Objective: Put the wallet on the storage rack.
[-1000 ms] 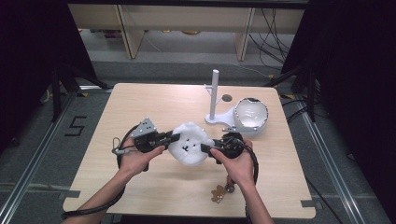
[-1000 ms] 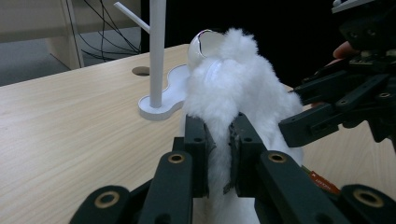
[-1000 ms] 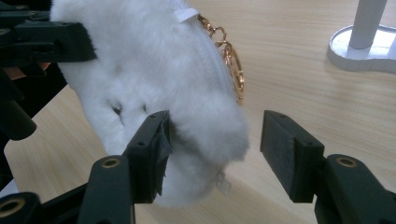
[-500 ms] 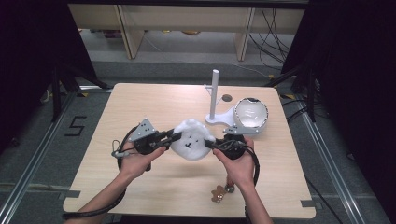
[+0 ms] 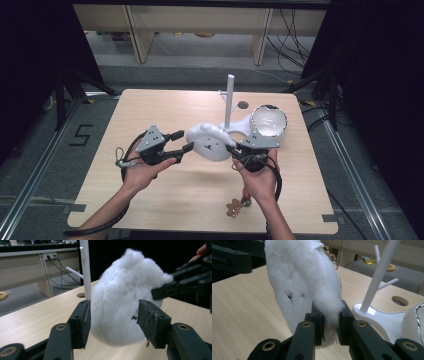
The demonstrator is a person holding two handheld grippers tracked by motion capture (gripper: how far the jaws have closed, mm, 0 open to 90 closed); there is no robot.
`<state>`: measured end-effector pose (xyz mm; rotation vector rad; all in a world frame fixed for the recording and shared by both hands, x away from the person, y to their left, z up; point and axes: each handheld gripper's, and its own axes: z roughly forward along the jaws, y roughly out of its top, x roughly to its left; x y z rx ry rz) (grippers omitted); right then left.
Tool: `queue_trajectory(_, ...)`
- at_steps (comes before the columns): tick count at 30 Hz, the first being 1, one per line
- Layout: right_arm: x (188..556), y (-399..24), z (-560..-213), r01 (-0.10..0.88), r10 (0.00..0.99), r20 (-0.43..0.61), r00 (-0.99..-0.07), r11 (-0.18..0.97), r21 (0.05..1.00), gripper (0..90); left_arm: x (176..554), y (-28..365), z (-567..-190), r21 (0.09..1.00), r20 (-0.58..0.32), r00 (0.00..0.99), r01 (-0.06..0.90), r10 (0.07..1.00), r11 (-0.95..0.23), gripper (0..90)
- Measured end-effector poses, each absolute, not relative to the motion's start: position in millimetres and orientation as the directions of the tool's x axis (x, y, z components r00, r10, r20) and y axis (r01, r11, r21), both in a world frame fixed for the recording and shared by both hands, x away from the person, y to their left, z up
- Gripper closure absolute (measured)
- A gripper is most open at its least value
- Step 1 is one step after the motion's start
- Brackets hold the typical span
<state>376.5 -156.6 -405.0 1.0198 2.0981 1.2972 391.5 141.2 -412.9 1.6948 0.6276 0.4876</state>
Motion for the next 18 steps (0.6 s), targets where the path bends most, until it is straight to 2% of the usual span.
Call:
queue_trajectory(2, 378.1, -160.9, -403.6, 0.319, 0.785, -0.046, -0.618, 0.303, 0.898, 79.8, 389.6, 145.7, -412.8, 0.975, 0.015, 0.757, 0.135, 0.653, -0.178, 40.7)
queue_trajectory(6, 377.2, -166.5, -400.9, 0.332, 0.799, -0.037, -0.6, 0.291, 0.897, 79.8, 386.2, 158.2, -414.4, 0.966, 0.07, 0.74, 0.115, 0.669, -0.229, 37.9)
queue_trajectory(14, 377.9, -179.8, -396.9, 0.316, 0.803, -0.073, -0.592, 0.314, 0.895, 79.7, 385.2, 184.1, -426.9, 0.956, 0.075, 0.7, 0.152, 0.711, -0.251, 35.8)
queue_trajectory(18, 375.3, -186.1, -394.8, 0.327, 0.827, -0.075, -0.558, 0.302, 0.895, 79.7, 381.8, 194.4, -434.4, 0.951, 0.066, 0.684, 0.178, 0.726, -0.254, 35.2)
